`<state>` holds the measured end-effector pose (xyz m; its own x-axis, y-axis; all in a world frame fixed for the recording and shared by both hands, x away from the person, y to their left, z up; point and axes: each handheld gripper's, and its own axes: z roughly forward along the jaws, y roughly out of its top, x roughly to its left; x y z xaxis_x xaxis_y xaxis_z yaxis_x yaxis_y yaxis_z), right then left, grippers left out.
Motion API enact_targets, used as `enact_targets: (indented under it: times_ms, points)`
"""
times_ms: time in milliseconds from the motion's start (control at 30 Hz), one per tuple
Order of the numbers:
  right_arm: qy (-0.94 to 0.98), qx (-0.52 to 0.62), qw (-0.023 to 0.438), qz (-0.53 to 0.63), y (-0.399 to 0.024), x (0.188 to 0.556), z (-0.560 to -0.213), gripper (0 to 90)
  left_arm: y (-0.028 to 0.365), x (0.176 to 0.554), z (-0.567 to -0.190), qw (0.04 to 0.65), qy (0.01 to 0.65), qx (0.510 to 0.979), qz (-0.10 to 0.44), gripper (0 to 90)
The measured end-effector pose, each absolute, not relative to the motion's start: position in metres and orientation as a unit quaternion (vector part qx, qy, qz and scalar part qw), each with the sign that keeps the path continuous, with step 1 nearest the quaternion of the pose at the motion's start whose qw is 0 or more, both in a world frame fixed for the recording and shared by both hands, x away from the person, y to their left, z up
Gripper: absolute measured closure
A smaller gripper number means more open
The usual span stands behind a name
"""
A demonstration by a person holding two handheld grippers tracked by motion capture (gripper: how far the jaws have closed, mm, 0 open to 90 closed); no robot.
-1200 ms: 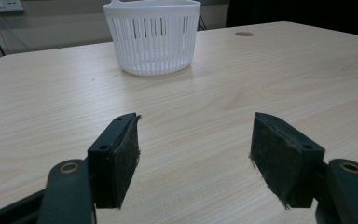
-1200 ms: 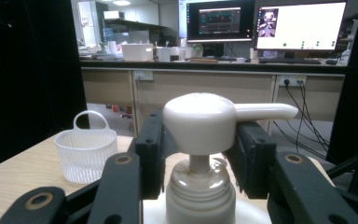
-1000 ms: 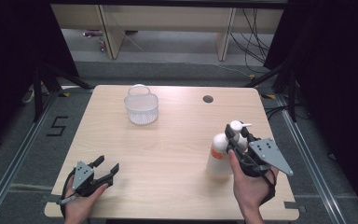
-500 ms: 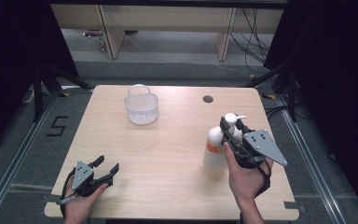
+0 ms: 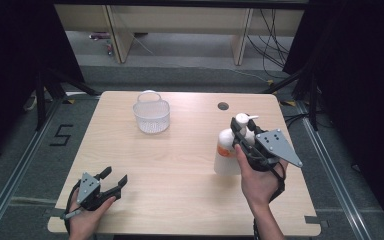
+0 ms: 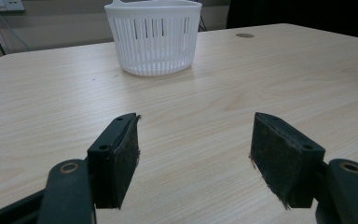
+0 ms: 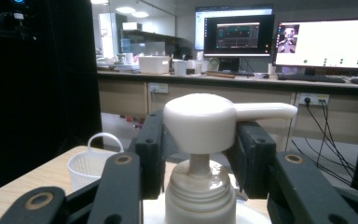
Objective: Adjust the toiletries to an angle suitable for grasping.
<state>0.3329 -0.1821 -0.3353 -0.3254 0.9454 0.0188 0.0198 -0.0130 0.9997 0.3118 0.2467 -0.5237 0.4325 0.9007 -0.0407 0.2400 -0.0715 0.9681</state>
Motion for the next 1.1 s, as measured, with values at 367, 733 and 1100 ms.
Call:
enact_targets:
  times_ms: [367, 733, 1100]
  points:
    - [0.575, 0.408, 0.402, 0.585, -0.178, 0.346, -0.331, 60.0, 0.247, 0.311, -0.524, 0.528, 0.432, 0.660, 0.314, 31.7]
    - [0.574, 0.397, 0.402, 0.592, -0.172, 0.360, -0.323, 60.0, 0.247, 0.312, -0.525, 0.533, 0.430, 0.656, 0.317, 31.7]
    - [0.572, 0.389, 0.399, 0.602, -0.165, 0.374, -0.315, 60.0, 0.248, 0.311, -0.524, 0.532, 0.430, 0.657, 0.317, 31.8]
